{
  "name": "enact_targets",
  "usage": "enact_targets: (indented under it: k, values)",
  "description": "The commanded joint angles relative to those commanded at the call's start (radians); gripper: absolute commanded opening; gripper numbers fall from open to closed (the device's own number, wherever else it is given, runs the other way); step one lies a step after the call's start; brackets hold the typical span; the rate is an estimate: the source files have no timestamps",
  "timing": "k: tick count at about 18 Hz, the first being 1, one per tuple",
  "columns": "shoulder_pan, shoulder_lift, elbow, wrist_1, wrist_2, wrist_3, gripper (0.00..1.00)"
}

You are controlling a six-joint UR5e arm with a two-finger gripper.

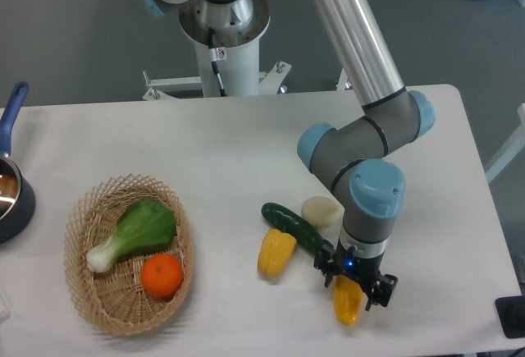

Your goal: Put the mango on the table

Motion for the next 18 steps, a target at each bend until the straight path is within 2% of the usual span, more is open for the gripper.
enact_targets:
  k: [5, 10, 12, 16, 18]
  values:
    - [0.006, 0.153, 0.037, 0.000, -0.002, -0.043, 1.00]
    - [0.072, 0.295, 0.015, -0.011, -0.005, -0.032, 1.00]
    - [0.118, 0.332, 0.012, -0.038, -0.009, 0.020, 1.00]
    - [0.190, 0.347, 0.015, -0.041, -0.041, 0.113, 1.00]
    - [0.231, 0.365, 0.014, -0.072, -0.104, 0.121, 1.00]
